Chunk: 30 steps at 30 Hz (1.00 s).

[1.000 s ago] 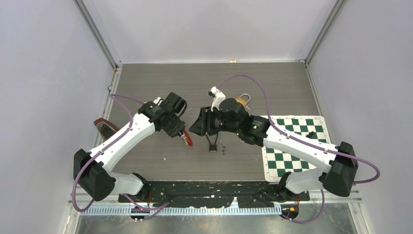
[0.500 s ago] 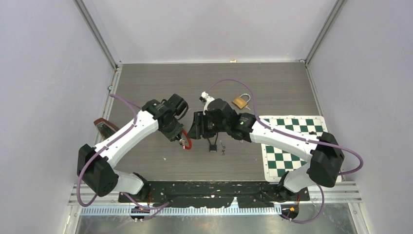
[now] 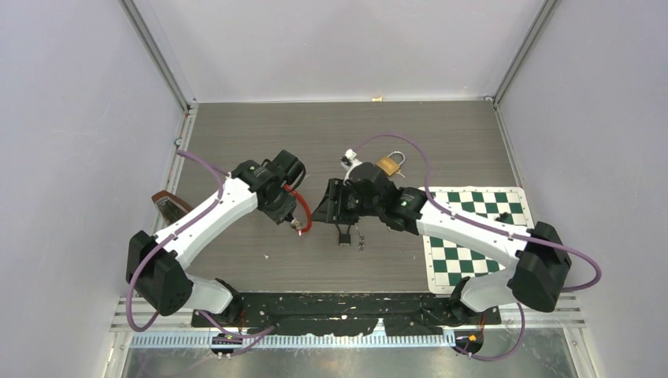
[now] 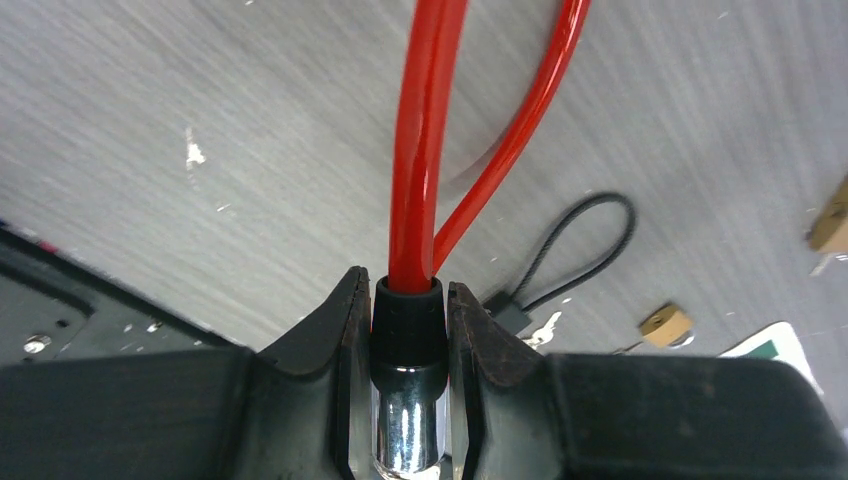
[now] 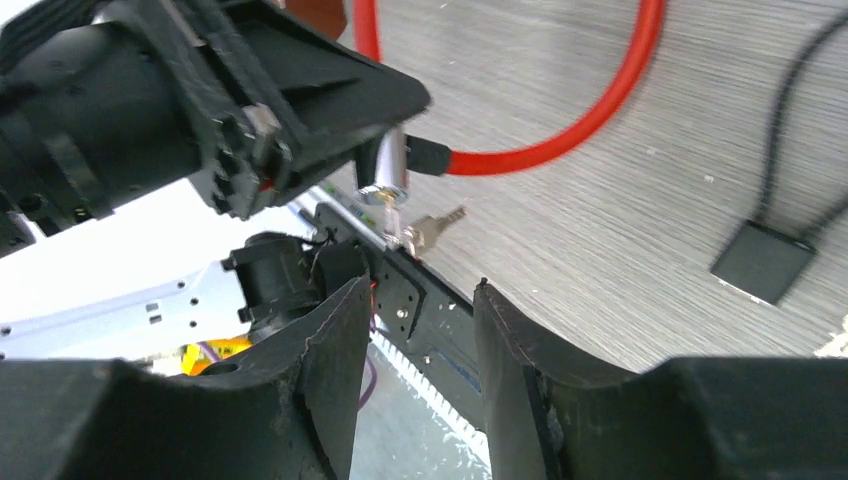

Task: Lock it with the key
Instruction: Lock the lock.

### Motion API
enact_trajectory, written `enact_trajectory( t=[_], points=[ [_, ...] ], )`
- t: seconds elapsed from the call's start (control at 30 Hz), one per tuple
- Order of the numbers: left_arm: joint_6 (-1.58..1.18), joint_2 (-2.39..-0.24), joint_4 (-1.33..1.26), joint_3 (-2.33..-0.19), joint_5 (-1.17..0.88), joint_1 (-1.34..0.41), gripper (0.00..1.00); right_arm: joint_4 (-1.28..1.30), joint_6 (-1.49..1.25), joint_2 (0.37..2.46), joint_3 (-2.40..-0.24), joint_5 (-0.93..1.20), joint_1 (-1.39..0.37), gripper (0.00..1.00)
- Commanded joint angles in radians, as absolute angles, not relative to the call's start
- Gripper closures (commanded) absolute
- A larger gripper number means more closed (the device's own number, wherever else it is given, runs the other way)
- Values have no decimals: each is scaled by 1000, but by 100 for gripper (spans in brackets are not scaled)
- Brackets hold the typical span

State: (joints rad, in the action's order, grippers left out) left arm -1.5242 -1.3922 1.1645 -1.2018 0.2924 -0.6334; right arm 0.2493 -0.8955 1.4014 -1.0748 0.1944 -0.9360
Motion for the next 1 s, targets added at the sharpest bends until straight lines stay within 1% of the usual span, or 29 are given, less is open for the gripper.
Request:
enact_trajectory(
  t=[0.0, 0.1, 0.17, 0.3, 0.4, 0.43, 0.5, 0.53, 0.6, 0.67, 0.7, 0.77, 0.83, 0.97],
  points=[
    [-1599, -1405, 1057, -1224, 375, -628, 100, 210, -1025, 1277, -1003, 40, -929, 52],
    [-1630, -1440, 1049, -1244, 358, -628, 100, 185, -1028, 1212, -923, -104, -929, 52],
    [-1652, -1474, 1049, -1267, 343, -627, 100, 160, -1019, 1172, -890, -139, -928, 52],
    [-1677, -1523, 1069, -1319, 355, -628, 100, 133, -1044, 1184, -890, -138, -928, 52],
    [-1674, -1543, 1076, -1324, 360, -628, 100, 152, -1064, 1226, -954, -101, -924, 52],
    [-1672, -1546, 1076, -1323, 363, -627, 100, 166, -1063, 1253, -972, -90, -922, 62],
    [-1658, -1550, 1072, -1321, 382, -627, 100, 195, -1024, 1298, -1035, -12, -914, 74],
    [-1653, -1551, 1075, -1321, 391, -628, 100, 214, -984, 1313, -1058, 42, -909, 75],
    [-1635, -1545, 1063, -1317, 406, -628, 100, 235, -930, 1344, -1074, 93, -904, 73],
    [-1621, -1533, 1043, -1305, 413, -628, 100, 232, -878, 1361, -1072, 126, -893, 61],
    [-1610, -1527, 1026, -1295, 415, -628, 100, 230, -853, 1368, -1084, 142, -887, 53],
    [-1607, -1523, 1008, -1275, 410, -628, 100, 266, -778, 1400, -1125, 183, -866, 45],
    [-1598, -1525, 993, -1262, 403, -628, 100, 299, -749, 1432, -1154, 250, -849, 42],
    [-1587, -1535, 985, -1256, 392, -628, 100, 306, -754, 1482, -1159, 308, -844, 47]
  ],
)
